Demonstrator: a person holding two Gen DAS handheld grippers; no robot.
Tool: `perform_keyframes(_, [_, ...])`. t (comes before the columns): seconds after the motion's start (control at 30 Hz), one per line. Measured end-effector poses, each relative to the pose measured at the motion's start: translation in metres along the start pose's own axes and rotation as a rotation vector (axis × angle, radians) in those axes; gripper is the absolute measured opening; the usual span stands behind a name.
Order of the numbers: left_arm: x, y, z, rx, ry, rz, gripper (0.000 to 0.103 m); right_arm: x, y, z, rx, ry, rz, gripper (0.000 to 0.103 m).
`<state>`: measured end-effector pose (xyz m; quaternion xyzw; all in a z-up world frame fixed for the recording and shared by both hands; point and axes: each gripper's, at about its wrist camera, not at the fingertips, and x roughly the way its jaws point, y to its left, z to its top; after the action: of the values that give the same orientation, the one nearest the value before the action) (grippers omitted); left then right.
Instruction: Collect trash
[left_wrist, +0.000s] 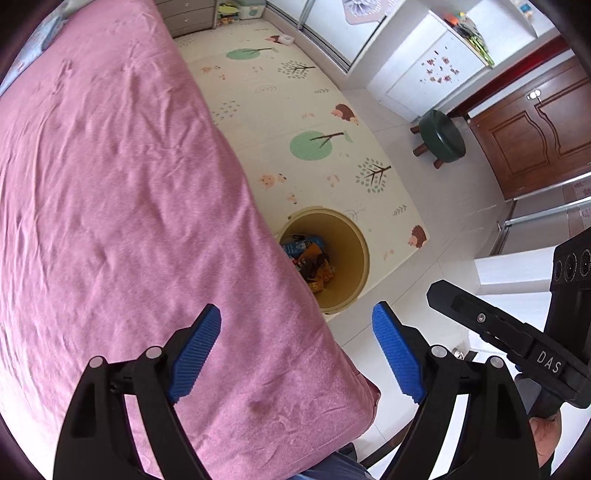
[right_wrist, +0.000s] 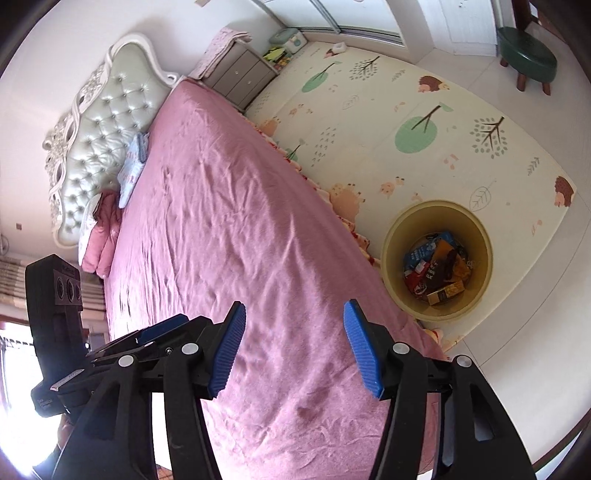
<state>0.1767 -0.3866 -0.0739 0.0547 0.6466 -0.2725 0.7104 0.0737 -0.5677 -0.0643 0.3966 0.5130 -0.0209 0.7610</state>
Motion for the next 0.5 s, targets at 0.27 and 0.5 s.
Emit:
perform_keyframes(0.27, [-0.075,0.086,-0.055,-0.185,-0.110,0.029,0.088,0.026,0.101,-0.049,-0.146,0.112,0.092,0.065])
perform_keyframes(0.5, [-0.131,0.141,-0.120,-0.290,-0.219,0.119,0.094,0.035,0.167,-0.095,-0.284,0.178,0.118,0.073])
